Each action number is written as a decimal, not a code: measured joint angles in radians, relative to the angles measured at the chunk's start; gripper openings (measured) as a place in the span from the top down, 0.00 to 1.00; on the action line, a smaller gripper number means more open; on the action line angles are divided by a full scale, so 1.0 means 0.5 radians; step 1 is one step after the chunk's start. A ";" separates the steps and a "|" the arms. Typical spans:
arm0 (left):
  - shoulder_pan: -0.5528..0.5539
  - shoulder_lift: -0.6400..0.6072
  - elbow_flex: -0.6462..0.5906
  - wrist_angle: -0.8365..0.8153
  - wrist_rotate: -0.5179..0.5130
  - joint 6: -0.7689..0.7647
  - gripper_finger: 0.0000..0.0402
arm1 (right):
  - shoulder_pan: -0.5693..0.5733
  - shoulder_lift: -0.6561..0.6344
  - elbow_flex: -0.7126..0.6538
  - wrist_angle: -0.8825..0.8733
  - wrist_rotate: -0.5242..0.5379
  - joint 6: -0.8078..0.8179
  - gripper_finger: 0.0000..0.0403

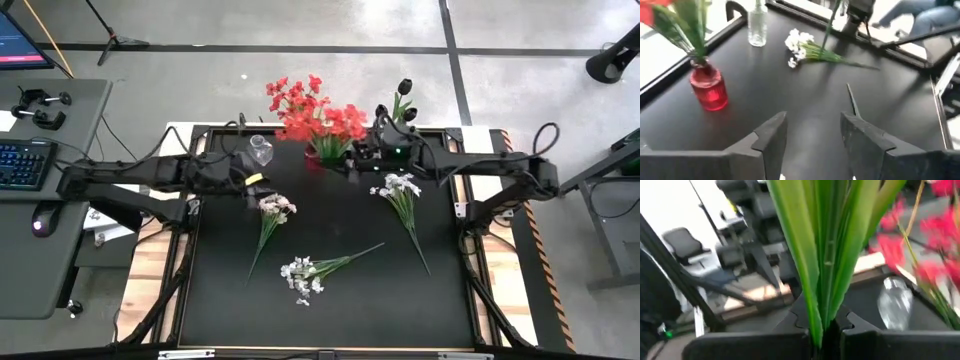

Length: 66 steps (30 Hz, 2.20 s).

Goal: Sort flowers into vase by color
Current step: Put the red flowers into the red flower vase

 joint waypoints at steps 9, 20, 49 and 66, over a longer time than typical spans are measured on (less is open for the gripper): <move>-0.100 -0.278 -0.499 0.617 -0.155 -0.305 0.56 | 0.109 -0.452 -1.045 0.842 0.538 0.349 1.00; -0.095 -0.264 -0.618 1.051 -0.364 -0.273 0.56 | -0.047 -0.016 -1.189 2.070 1.119 0.135 1.00; 0.105 -0.264 -0.617 1.154 -0.503 0.444 0.56 | -0.340 0.760 -0.165 1.580 1.071 0.201 1.00; 0.105 -0.264 -0.617 1.155 -0.503 0.378 0.56 | -0.369 0.759 -0.168 1.407 0.912 0.277 1.00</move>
